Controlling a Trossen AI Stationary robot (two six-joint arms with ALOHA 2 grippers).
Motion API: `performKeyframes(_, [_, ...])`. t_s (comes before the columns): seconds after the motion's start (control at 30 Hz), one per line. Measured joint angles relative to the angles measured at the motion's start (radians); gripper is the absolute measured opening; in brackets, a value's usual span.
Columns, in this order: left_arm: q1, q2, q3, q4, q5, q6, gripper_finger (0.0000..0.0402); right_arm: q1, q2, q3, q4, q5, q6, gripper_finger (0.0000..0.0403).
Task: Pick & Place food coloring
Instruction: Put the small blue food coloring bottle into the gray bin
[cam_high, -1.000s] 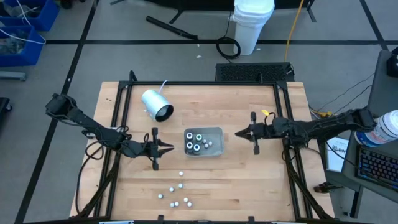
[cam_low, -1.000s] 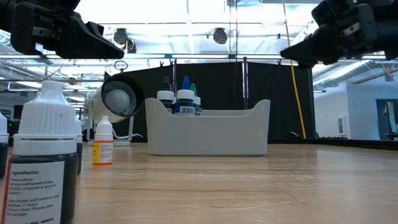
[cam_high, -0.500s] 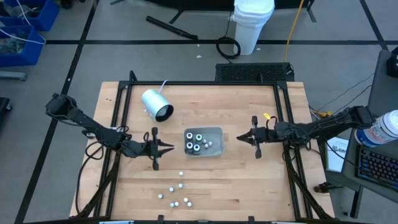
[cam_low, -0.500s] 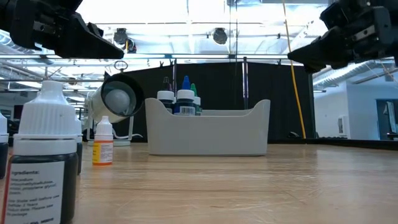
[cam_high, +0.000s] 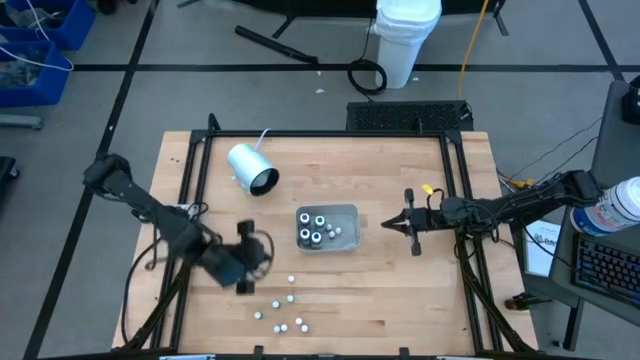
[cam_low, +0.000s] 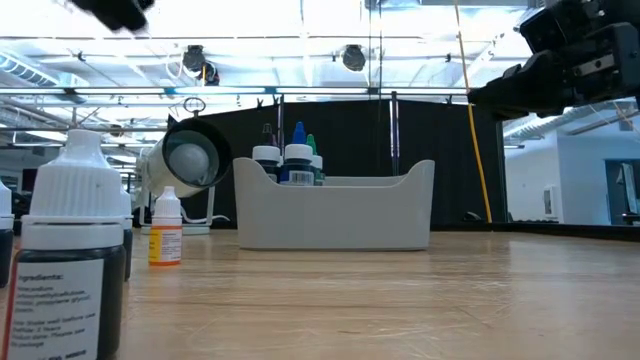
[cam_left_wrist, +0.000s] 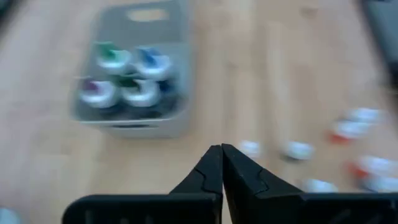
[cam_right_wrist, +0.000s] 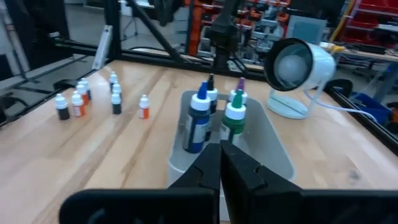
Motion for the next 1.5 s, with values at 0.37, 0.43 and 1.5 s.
performKeyframes(0.37, [-0.230, 0.398, 0.538, -0.410, 0.036, -0.307, 0.0016, 0.006, 0.000, 0.000, 0.071, -0.078, 0.035, 0.0000])
performKeyframes(0.43, [-0.255, 0.443, 0.565, -0.474, 0.041, -0.400, 0.0036, 0.007, 0.000, 0.000, 0.072, -0.079, 0.036, 0.0000])
performKeyframes(1.5, [-0.201, 0.644, 0.536, -0.397, 0.340, -0.347, 0.0230, 0.007, 0.000, 0.000, 0.076, -0.077, 0.031, 0.0000])
